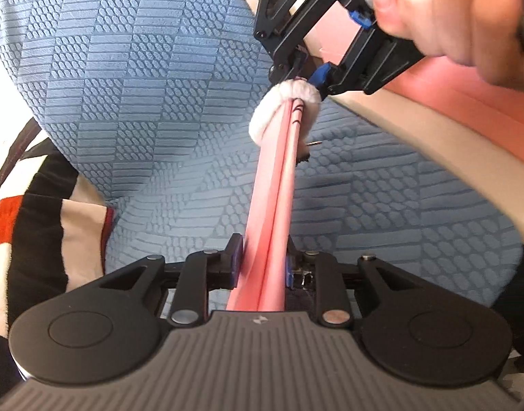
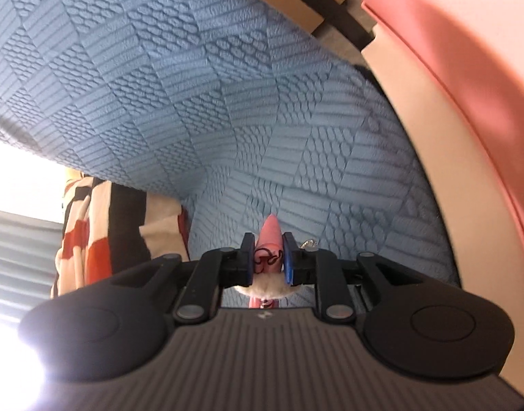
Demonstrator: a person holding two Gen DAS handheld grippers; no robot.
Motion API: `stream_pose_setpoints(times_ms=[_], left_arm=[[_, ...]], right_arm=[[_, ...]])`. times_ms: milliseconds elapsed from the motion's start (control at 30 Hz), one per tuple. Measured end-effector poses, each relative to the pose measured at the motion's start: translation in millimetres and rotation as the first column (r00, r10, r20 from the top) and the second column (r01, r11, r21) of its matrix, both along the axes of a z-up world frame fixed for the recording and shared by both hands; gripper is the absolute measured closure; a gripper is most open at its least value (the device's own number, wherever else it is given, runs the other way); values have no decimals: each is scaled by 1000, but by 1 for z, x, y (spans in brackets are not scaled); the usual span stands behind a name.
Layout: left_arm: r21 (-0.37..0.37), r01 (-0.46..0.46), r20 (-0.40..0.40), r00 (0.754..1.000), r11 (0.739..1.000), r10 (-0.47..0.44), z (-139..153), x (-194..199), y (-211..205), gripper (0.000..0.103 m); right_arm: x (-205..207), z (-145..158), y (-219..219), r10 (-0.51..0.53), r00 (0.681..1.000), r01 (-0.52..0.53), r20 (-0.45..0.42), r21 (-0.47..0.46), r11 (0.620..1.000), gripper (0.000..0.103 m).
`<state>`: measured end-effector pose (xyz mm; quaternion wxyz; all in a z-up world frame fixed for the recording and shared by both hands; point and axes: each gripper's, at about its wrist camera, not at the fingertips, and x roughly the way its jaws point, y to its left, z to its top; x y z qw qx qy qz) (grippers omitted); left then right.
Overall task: Organize objects
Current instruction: 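Work the hair tie further along the strip with the right gripper, then open the right gripper and withdraw it from the tied strip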
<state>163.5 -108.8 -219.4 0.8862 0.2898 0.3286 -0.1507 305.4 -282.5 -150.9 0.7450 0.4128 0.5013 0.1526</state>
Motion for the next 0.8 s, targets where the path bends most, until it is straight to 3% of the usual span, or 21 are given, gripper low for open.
stream_pose_setpoints(times_ms=[133, 267, 433, 567, 633, 800], left_arm=[[-10, -12, -9, 1000, 1000, 12, -1, -1, 0, 90], [-35, -26, -6, 1000, 999, 26, 2, 2, 1, 92], [-57, -48, -39, 998, 997, 46, 1, 6, 3, 92], [-110, -75, -66, 996, 991, 68, 5, 11, 7, 92], [-131, -93, -85, 993, 987, 82, 4, 14, 10, 92], [-193, -143, -135, 984, 971, 118, 6, 22, 16, 92]], right_arm=[[-4, 0, 4, 22, 1000, -22, 12, -31, 999, 82], [-6, -9, 13, 60, 998, -59, -30, 38, 998, 82], [-15, -18, 31, 108, 992, -107, -66, 16, 994, 82], [-16, -8, 28, 69, 996, -69, -59, 10, 998, 75], [-20, 0, 24, 52, 998, -52, -42, 1, 999, 66], [-38, 17, 22, 91, 996, -91, 13, 26, 995, 65]])
